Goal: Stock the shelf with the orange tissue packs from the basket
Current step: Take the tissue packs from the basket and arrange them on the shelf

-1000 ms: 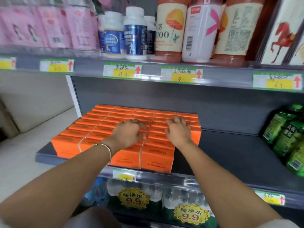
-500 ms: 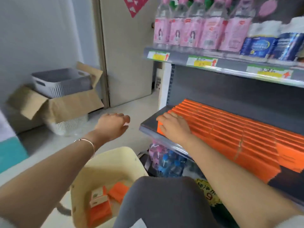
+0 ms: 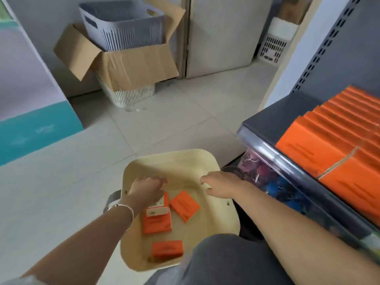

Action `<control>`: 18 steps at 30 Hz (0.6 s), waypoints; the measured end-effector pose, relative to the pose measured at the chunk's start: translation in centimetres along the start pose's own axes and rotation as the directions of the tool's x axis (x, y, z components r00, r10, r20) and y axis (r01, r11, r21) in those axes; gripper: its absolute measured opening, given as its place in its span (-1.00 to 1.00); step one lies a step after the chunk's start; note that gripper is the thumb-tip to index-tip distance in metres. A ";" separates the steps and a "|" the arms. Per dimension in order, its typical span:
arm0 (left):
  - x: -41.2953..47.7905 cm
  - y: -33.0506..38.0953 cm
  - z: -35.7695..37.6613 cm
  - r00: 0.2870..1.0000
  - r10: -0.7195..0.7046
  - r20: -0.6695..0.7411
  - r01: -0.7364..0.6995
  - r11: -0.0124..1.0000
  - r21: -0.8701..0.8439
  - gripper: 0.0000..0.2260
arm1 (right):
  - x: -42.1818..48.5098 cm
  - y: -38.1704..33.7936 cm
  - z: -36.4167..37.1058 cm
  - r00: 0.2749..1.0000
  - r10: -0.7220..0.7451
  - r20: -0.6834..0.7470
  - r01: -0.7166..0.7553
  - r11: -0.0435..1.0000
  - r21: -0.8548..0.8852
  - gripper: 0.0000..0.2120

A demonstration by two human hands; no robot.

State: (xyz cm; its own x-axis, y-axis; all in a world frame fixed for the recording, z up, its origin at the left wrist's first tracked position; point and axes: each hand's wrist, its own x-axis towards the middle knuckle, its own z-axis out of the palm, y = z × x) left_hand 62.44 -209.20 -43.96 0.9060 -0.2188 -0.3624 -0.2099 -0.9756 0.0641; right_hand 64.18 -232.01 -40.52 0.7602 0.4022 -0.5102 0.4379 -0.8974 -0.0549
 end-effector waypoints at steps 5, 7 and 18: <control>4.3 -0.8 6.5 0.975 -0.085 0.205 0.098 0.994 -0.055 -0.63 | 6.0 1.2 3.5 0.985 -0.014 0.171 0.003 0.998 0.064 -0.65; 5.9 -1.0 9.3 0.956 -0.105 0.273 0.141 0.983 -0.115 -0.60 | 8.0 1.6 4.5 0.983 -0.019 0.183 0.003 0.996 0.085 -0.67; 11.6 -0.7 18.7 0.887 -0.292 0.359 0.367 0.916 -0.162 -0.34 | 15.2 1.7 12.5 0.972 -0.033 0.234 -0.012 0.982 0.189 -0.69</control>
State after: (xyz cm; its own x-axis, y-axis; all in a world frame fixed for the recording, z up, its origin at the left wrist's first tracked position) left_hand 66.24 -210.73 -65.58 0.7327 0.0977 -0.6736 0.2000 -0.9769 0.0759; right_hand 70.43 -229.74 -59.12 0.6120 0.3783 -0.6945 0.3304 -0.9202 -0.2101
